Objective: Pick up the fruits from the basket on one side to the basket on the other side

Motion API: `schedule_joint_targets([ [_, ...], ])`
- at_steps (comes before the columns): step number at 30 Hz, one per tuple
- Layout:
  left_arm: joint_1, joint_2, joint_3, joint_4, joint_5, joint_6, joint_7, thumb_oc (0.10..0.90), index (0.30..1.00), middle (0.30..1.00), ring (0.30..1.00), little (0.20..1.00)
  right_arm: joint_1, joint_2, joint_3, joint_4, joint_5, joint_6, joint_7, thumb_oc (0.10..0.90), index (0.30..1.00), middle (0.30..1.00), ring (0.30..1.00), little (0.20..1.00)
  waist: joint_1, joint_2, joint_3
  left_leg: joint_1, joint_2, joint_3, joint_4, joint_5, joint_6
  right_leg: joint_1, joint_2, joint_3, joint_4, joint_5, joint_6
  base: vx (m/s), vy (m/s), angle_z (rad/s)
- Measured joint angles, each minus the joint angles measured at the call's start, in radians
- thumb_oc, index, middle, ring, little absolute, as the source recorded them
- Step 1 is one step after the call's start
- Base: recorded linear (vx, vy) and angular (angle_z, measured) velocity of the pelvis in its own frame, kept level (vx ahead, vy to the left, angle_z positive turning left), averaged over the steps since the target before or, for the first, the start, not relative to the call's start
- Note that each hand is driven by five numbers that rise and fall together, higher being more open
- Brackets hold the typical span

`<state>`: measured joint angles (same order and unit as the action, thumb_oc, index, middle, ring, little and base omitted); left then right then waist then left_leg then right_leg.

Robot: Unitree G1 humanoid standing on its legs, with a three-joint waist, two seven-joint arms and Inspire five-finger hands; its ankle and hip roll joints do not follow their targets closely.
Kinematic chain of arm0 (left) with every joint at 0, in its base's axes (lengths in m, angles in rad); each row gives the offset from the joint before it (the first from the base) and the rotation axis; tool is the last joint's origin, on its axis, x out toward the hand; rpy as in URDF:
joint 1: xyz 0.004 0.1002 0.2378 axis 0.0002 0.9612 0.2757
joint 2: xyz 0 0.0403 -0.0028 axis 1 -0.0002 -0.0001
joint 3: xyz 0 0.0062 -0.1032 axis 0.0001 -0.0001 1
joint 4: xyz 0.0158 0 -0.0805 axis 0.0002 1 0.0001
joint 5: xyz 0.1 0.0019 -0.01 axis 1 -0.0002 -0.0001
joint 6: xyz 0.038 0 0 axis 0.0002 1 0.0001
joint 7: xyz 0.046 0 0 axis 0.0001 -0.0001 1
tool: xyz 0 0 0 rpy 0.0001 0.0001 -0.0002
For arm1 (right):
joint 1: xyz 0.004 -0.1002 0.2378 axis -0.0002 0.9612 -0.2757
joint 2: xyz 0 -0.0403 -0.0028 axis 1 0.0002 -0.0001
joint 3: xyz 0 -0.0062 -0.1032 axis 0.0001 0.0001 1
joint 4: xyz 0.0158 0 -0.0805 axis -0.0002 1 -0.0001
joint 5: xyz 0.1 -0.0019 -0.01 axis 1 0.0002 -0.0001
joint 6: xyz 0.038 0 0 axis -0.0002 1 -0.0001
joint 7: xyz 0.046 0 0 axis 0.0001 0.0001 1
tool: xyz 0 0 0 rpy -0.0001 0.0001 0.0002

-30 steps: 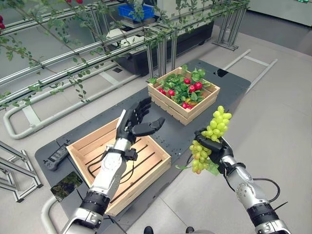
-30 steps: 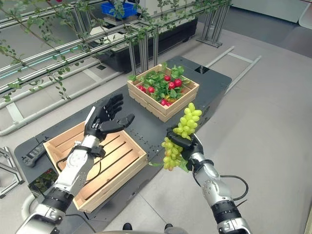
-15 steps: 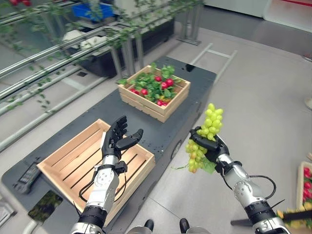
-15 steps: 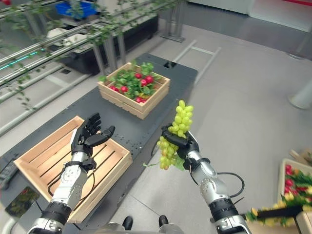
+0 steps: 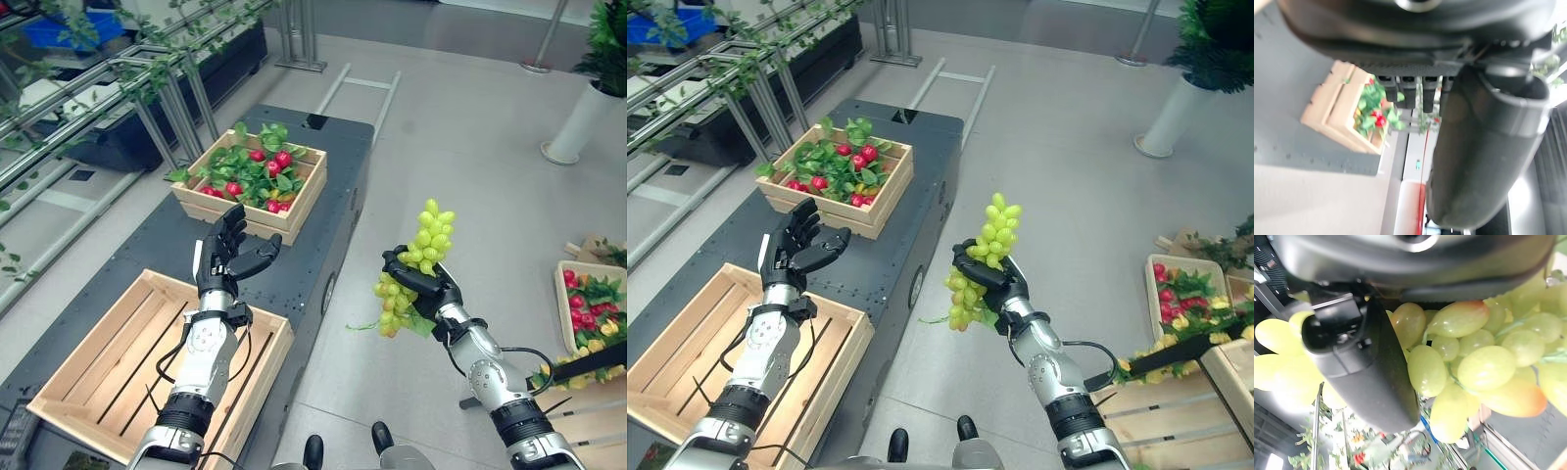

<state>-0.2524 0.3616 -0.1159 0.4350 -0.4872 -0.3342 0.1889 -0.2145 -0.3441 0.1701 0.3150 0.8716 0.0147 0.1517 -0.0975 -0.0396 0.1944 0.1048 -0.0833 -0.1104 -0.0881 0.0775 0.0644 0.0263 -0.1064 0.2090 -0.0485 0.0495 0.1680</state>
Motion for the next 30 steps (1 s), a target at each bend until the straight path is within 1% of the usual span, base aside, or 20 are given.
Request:
schedule_joint_targets([
  [1, 0.001, 0.0, -0.001, 0.0, 0.0, 0.0, 0.001, 0.8, 0.9, 0.9, 0.9, 0.9, 0.002, 0.0, -0.003, 0.002, 0.0, 0.0, 0.0, 0.4, 0.3, 0.3, 0.3, 0.3, 0.0, 0.001, 0.002, 0.007, 0.003, 0.018, 0.0, -0.003, 0.001, -0.006, 0.003, -0.002, 0.005, 0.004, -0.002, -0.26, -0.021, -0.66],
  [2, 0.003, 0.001, -0.001, 0.001, 0.0, 0.0, 0.001, 0.8, 0.9, 0.9, 0.9, 0.9, 0.002, 0.001, -0.003, 0.011, 0.001, 0.0, 0.0, 0.4, 0.3, 0.3, 0.3, 0.3, 0.013, 0.003, 0.006, 0.023, 0.01, 0.046, 0.0, -0.011, 0.002, -0.008, 0.005, -0.038, 0.018, 0.012, -0.013, -0.32, -0.01, -1.05],
  [3, 0.016, 0.015, 0.004, -0.013, 0.0, -0.003, 0.008, 0.8, 0.9, 0.9, 0.9, 0.9, -0.017, 0.015, 0.001, 0.039, 0.001, 0.0, 0.006, 0.4, 0.3, 0.3, 0.3, 0.3, 0.041, 0.017, 0.017, 0.04, 0.041, 0.154, 0.0, -0.012, 0.002, -0.04, 0.032, -0.176, 0.026, 0.075, -0.028, -0.37, 0.002, -1.42],
  [4, 0.016, 0.028, 0.007, -0.016, 0.0, -0.005, 0.009, 0.8, 0.9, 0.9, 0.9, 0.9, -0.034, 0.025, 0.002, 0.056, 0.001, 0.0, 0.007, 0.4, 0.3, 0.3, 0.3, 0.3, 0.064, 0.023, 0.026, 0.041, 0.059, 0.2, 0.003, -0.017, -0.001, -0.063, 0.051, -0.259, 0.041, 0.097, -0.032, -0.29, 0.047, -1.54],
  [5, 0.013, 0.035, 0.011, -0.015, -0.002, -0.006, 0.008, 0.8, 0.9, 0.9, 0.9, 0.9, -0.051, 0.024, 0.001, 0.066, 0.001, 0.0, 0.008, 0.4, 0.3, 0.3, 0.3, 0.3, 0.082, 0.033, 0.035, 0.043, 0.071, 0.231, 0.001, -0.021, 0.003, -0.101, 0.044, -0.339, 0.132, 0.063, -0.075, -0.28, 0.022, -1.16],
  [6, 0.012, 0.025, 0.014, -0.016, -0.012, -0.006, -0.002, 0.8, 0.9, 0.9, 0.9, 0.9, -0.062, 0.012, -0.003, 0.073, 0.001, 0.0, 0.008, 0.4, 0.3, 0.3, 0.3, 0.3, 0.084, 0.066, 0.053, 0.044, 0.097, 0.255, 0.003, -0.024, 0.008, -0.141, 0.036, -0.347, 0.289, 0.0, -0.09, -0.26, 0.013, -0.78],
  [7, 0.012, 0.022, 0.014, -0.017, -0.02, -0.006, -0.008, 0.8, 0.9, 0.9, 0.9, 0.9, -0.064, 0.004, -0.003, 0.073, 0.001, 0.0, 0.008, 0.4, 0.3, 0.3, 0.3, 0.3, 0.088, 0.086, 0.064, 0.045, 0.115, 0.261, 0.006, -0.025, 0.006, -0.156, 0.032, -0.351, 0.37, -0.023, -0.085, -0.22, -0.057, -0.42],
  [8, 0.012, 0.02, 0.015, -0.02, -0.029, -0.007, -0.013, 0.8, 0.9, 0.9, 0.9, 0.9, -0.063, -0.003, -0.002, 0.074, 0.0, 0.0, 0.008, 0.4, 0.3, 0.3, 0.3, 0.3, 0.095, 0.102, 0.072, 0.041, 0.14, 0.262, 0.01, -0.027, 0.001, -0.163, 0.016, -0.354, 0.482, -0.06, -0.063, -0.13, -0.079, -0.28],
  [9, 0.013, 0.017, 0.015, -0.024, -0.033, -0.007, -0.011, 0.8, 0.9, 0.9, 0.9, 0.9, -0.061, -0.003, 0.001, 0.074, 0.0, 0.0, 0.008, 0.4, 0.3, 0.3, 0.3, 0.3, 0.102, 0.1, 0.071, 0.039, 0.151, 0.274, 0.01, -0.021, -0.009, -0.158, -0.003, -0.361, 0.53, -0.09, -0.06, -0.16, -0.245, -0.37],
  [10, 0.013, 0.01, 0.02, -0.024, -0.037, -0.009, -0.006, 0.8, 0.9, 0.9, 0.9, 0.9, -0.06, -0.002, 0.005, 0.074, 0.0, 0.0, 0.011, 0.4, 0.3, 0.3, 0.3, 0.3, 0.127, 0.093, 0.069, 0.04, 0.162, 0.287, 0.008, -0.019, -0.031, -0.124, -0.03, -0.381, 0.535, -0.134, -0.063, -0.09, -0.245, -0.43],
  [11, 0.015, 0.013, 0.023, -0.023, -0.037, -0.011, 0.001, 0.8, 0.9, 0.9, 0.9, 0.9, -0.059, 0.005, 0.009, 0.074, -0.001, -0.001, 0.019, 0.4, 0.3, 0.3, 0.3, 0.3, 0.144, 0.069, 0.068, 0.038, 0.166, 0.301, 0.009, -0.016, -0.061, -0.061, -0.043, -0.394, 0.442, -0.178, -0.055, -0.07, -0.233, -0.47],
  [12, 0.017, 0.014, 0.031, -0.022, -0.038, -0.013, 0.006, 0.8, 0.9, 0.9, 0.9, 0.9, -0.056, 0.013, 0.013, 0.074, 0.0, -0.002, 0.025, 0.4, 0.3, 0.3, 0.3, 0.3, 0.159, 0.052, 0.061, 0.035, 0.162, 0.306, 0.011, -0.018, -0.075, -0.029, -0.044, -0.399, 0.352, -0.201, -0.057, -0.05, -0.136, -0.59],
  [13, 0.027, 0.0, 0.047, -0.015, -0.044, -0.021, 0.028, 0.8, 0.9, 0.9, 0.9, 0.9, -0.062, 0.015, 0.036, 0.082, -0.001, -0.003, 0.028, 0.4, 0.3, 0.3, 0.3, 0.3, 0.175, 0.048, 0.054, 0.034, 0.166, 0.296, 0.008, -0.013, -0.097, 0.021, -0.014, -0.383, 0.222, -0.186, -0.055, -0.06, -0.099, -0.62],
  [14, 0.031, -0.002, 0.043, -0.014, -0.059, -0.02, 0.042, 0.8, 0.9, 0.9, 0.9, 0.9, -0.064, 0.01, 0.051, 0.082, 0.0, -0.004, 0.029, 0.4, 0.3, 0.3, 0.3, 0.3, 0.172, 0.061, 0.051, 0.031, 0.189, 0.269, 0.008, -0.015, -0.102, 0.033, 0.019, -0.374, 0.168, -0.163, -0.072, -0.08, -0.119, -0.51],
  [16, 0.017, -0.005, 0.041, -0.013, -0.058, -0.02, 0.04, 0.8, 0.9, 0.9, 0.9, 0.9, -0.063, -0.003, 0.053, 0.088, 0.0, -0.003, 0.029, 0.4, 0.3, 0.3, 0.3, 0.3, 0.164, 0.062, 0.05, 0.024, 0.218, 0.262, 0.009, -0.009, -0.11, 0.063, 0.063, -0.376, 0.082, -0.111, -0.103, -0.05, -0.077, -0.26],
  [17, 0.014, -0.006, 0.038, -0.013, -0.058, -0.02, 0.041, 0.8, 0.9, 0.9, 0.9, 0.9, -0.063, -0.01, 0.052, 0.089, 0.0, -0.004, 0.029, 0.4, 0.3, 0.3, 0.3, 0.3, 0.163, 0.06, 0.05, 0.025, 0.223, 0.262, 0.01, -0.009, -0.11, 0.072, 0.07, -0.373, 0.062, -0.1, -0.108, -0.03, -0.069, -0.24],
  [19, 0.011, -0.027, 0.035, -0.014, -0.058, -0.02, 0.044, 0.8, 0.9, 0.9, 0.9, 0.9, -0.063, -0.049, 0.048, 0.09, 0.0, -0.004, 0.029, 0.4, 0.3, 0.3, 0.3, 0.3, 0.135, 0.053, 0.046, 0.027, 0.224, 0.254, 0.025, -0.009, -0.11, 0.112, 0.077, -0.372, -0.002, -0.073, -0.114, -0.01, -0.052, -0.07],
  [22, 0.011, -0.06, 0.035, -0.025, -0.058, -0.02, 0.059, 0.8, 0.9, 0.9, 0.9, 0.9, -0.062, -0.063, 0.03, 0.089, 0.0, -0.004, 0.029, 0.4, 0.3, 0.3, 0.3, 0.3, 0.109, 0.052, 0.044, 0.049, 0.223, 0.252, 0.007, -0.009, -0.111, 0.135, 0.078, -0.368, -0.031, -0.063, -0.111, 0.01, -0.043, -0.07],
  [24, 0.011, -0.075, 0.035, -0.025, -0.058, -0.02, 0.064, 0.8, 0.9, 0.9, 0.9, 0.9, -0.056, -0.058, 0.031, 0.089, 0.0, -0.004, 0.029, 0.4, 0.3, 0.3, 0.3, 0.3, 0.106, 0.048, 0.042, 0.057, 0.219, 0.252, 0.0, -0.009, -0.111, 0.139, 0.075, -0.358, -0.037, -0.061, -0.108, 0.02, -0.049, -0.1],
  [30, 0.011, -0.077, 0.037, -0.036, -0.058, -0.02, 0.088, 0.8, 0.9, 0.9, 0.9, 0.9, -0.046, -0.016, 0.036, 0.081, -0.002, 0.004, 0.054, 0.4, 0.3, 0.3, 0.3, 0.3, 0.097, 0.044, 0.04, 0.058, 0.2, 0.244, 0.0, -0.009, -0.111, 0.141, 0.063, -0.351, -0.039, -0.054, -0.097, 0.0, 0.008, 0.01],
])
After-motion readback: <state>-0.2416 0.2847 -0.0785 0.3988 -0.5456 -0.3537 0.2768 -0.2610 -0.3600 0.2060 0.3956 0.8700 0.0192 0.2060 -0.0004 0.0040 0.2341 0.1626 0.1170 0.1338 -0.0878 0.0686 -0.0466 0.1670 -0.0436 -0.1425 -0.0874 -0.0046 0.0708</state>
